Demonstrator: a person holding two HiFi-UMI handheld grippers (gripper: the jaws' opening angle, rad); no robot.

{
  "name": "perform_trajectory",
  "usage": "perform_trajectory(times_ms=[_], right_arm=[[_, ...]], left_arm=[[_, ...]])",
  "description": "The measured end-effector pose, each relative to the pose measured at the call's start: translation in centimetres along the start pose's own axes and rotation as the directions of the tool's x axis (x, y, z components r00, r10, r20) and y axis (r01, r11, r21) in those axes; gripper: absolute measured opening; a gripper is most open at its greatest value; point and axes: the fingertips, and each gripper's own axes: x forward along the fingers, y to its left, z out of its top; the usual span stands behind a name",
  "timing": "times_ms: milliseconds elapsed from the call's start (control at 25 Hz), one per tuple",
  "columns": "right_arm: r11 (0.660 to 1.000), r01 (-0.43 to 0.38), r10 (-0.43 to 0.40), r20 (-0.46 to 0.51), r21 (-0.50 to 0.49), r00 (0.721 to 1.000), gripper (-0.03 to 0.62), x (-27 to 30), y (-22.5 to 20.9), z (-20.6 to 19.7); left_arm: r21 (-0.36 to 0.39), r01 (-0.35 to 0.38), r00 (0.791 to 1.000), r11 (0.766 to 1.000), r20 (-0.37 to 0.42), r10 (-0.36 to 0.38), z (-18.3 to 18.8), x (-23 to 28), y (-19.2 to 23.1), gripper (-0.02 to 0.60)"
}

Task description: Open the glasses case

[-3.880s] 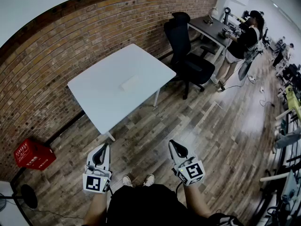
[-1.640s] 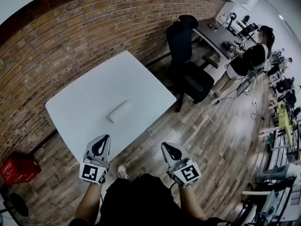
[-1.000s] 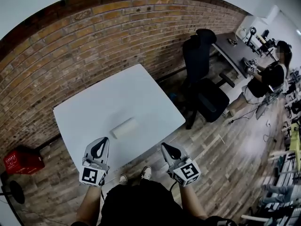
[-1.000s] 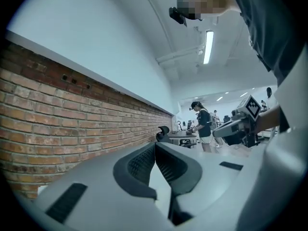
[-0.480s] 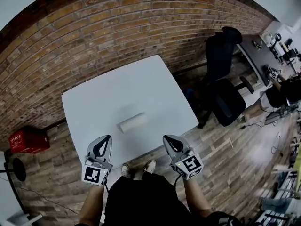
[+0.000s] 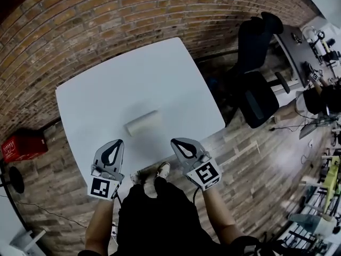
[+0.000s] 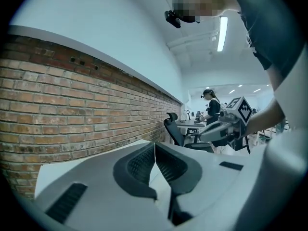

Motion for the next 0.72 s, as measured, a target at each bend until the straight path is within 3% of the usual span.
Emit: perform_trajectory(times_ms=[120, 280, 600, 720], right_arm=[[0.994, -0.067, 0.062, -0.058, -0.091, 0.996, 0.014, 1.1, -0.3, -1.5], [0.987, -0.101, 0.088, -0.103, -0.124, 0.991, 0.021, 2.4, -1.9, -3.4], [0.975, -0.152, 0.131, -0.134, -0.163, 0.982, 0.058, 6.0, -4.3, -7.6], [0.941, -0.223, 0.176, -0.194, -0.256, 0.965, 0.096, 7.5, -4.1, -9.1]], left_arm=[[-0.041, -0.014, 1.0, 0.999, -0.012, 0.013, -1.4, 1.3, 0.8, 0.008], [-0.09, -0.054, 0.998, 0.995, -0.044, 0.05, -3.7, 2.1, 2.2, 0.008], [-0.088, -0.015, 0.993, 0.996, -0.116, 0.005, -8.6, 3.7, 1.4, 0.008], [-0.063, -0.004, 0.992, 0.998, -0.127, -0.004, -9.7, 4.1, 1.7, 0.008]])
